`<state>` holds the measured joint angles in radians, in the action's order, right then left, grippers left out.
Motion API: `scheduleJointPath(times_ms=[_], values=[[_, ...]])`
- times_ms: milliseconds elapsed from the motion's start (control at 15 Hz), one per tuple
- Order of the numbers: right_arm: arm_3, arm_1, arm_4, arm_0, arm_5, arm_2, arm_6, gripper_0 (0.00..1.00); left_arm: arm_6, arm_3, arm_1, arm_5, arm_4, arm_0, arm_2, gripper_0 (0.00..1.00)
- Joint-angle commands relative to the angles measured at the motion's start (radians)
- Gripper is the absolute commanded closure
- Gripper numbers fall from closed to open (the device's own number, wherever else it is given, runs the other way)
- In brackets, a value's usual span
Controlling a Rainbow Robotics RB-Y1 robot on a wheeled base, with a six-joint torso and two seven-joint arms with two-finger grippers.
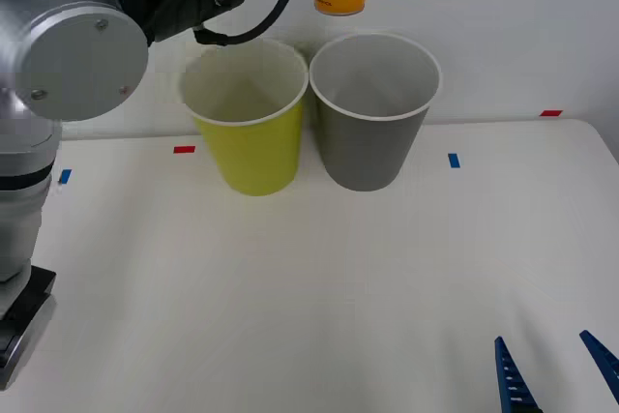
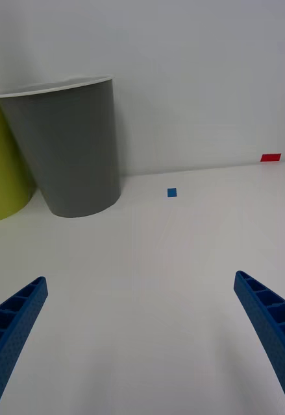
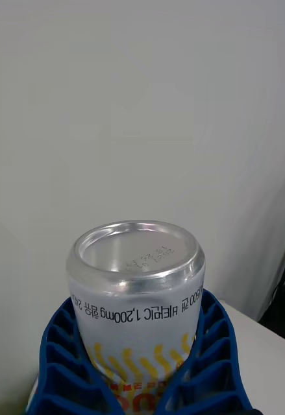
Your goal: Put cans in the gray bin and PET bottles in the light green bin.
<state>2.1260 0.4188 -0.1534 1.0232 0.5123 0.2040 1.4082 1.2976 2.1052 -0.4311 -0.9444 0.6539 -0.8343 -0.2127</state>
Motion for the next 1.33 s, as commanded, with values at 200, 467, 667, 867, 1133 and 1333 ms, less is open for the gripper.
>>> scheduleJointPath(times_ms=[200, 467, 667, 867, 1133, 1333], values=[[0.000, 0.000, 0.000, 0.000, 0.000, 0.000, 0.000, 0.00, 0.028, -0.179, 0.069, 0.165, -0.068, -0.052, -0.100, 1.00], [0.000, 0.000, 0.000, 0.000, 0.000, 0.000, 0.000, 0.00, 0.052, -0.321, 0.084, 0.323, -0.097, -0.069, -0.163, 1.00], [0.000, 0.000, 0.000, 0.000, 0.000, 0.000, 0.000, 0.00, 0.077, -0.386, 0.086, 0.374, -0.140, -0.069, -0.186, 1.00], [0.000, 0.000, 0.000, 0.000, 0.000, 0.000, 0.000, 0.00, 0.089, -0.444, 0.098, 0.450, -0.161, -0.069, -0.215, 1.00], [0.000, 0.000, 0.000, 0.000, 0.000, 0.000, 0.000, 0.00, 0.089, -0.525, 0.135, 0.547, -0.241, -0.074, -0.258, 1.00], [0.000, 0.000, 0.000, 0.000, 0.000, 0.000, 0.000, 0.00, 0.075, -0.554, 0.161, 0.578, -0.306, -0.074, -0.274, 1.00]])
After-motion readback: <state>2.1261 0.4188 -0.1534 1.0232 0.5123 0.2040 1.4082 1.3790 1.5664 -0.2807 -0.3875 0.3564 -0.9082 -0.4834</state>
